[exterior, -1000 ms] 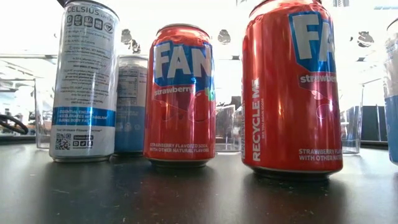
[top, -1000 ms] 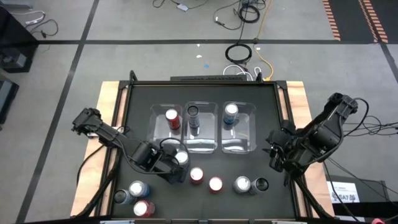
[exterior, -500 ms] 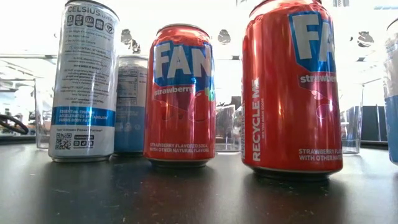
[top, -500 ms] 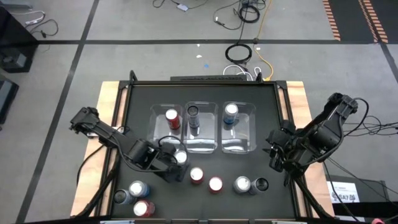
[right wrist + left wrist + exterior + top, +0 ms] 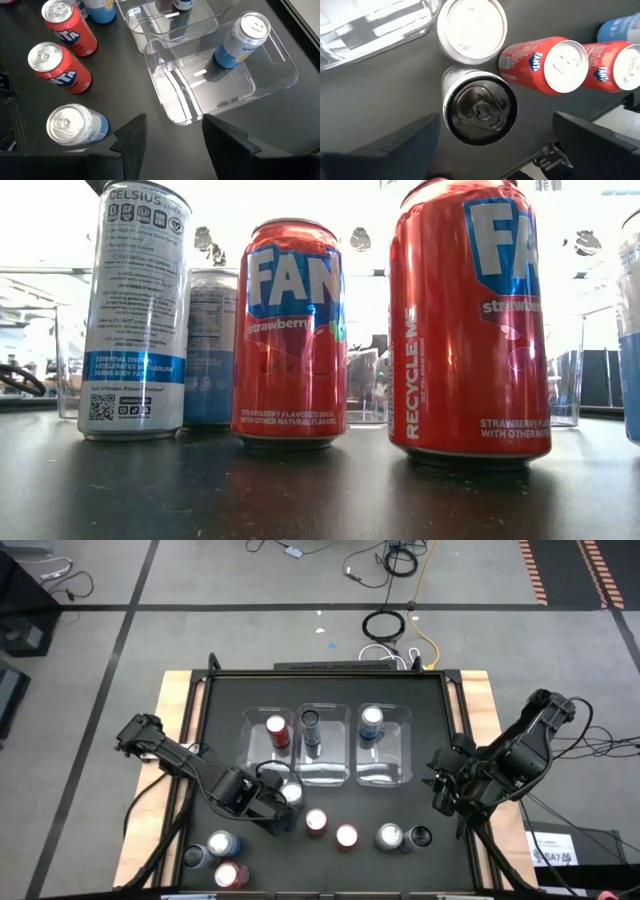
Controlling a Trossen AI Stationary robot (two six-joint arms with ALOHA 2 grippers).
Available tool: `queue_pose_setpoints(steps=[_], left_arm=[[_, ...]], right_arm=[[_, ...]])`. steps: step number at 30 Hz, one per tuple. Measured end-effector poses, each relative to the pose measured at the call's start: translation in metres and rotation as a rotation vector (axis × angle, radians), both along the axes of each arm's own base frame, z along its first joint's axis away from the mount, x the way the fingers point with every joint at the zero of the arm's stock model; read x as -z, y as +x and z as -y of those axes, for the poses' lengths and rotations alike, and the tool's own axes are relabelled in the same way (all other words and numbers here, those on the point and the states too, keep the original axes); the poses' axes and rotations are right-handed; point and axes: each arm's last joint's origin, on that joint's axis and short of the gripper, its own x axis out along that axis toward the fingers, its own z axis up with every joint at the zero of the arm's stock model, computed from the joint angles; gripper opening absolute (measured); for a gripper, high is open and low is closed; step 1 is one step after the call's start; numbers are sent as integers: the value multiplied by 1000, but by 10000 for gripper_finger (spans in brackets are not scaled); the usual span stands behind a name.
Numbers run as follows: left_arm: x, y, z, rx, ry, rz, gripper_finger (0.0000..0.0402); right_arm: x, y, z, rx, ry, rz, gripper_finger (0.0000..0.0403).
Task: Sort soda cans
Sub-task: Put the white-blue soda can into the center transparent bin
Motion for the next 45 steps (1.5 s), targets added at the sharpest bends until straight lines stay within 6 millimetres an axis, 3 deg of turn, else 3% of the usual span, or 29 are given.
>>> queue_pose_setpoints(steps=[25, 38, 45], left_arm=[[37, 18, 11, 52, 36, -121, 390], [43, 20, 13, 55, 32, -143, 295], [41, 19, 12, 54, 30, -139, 280]], right_arm=[[0, 1, -1, 0, 7, 7, 185], [0, 1, -1, -1, 6, 7, 185], [-1, 1, 0, 3, -13, 25, 185]])
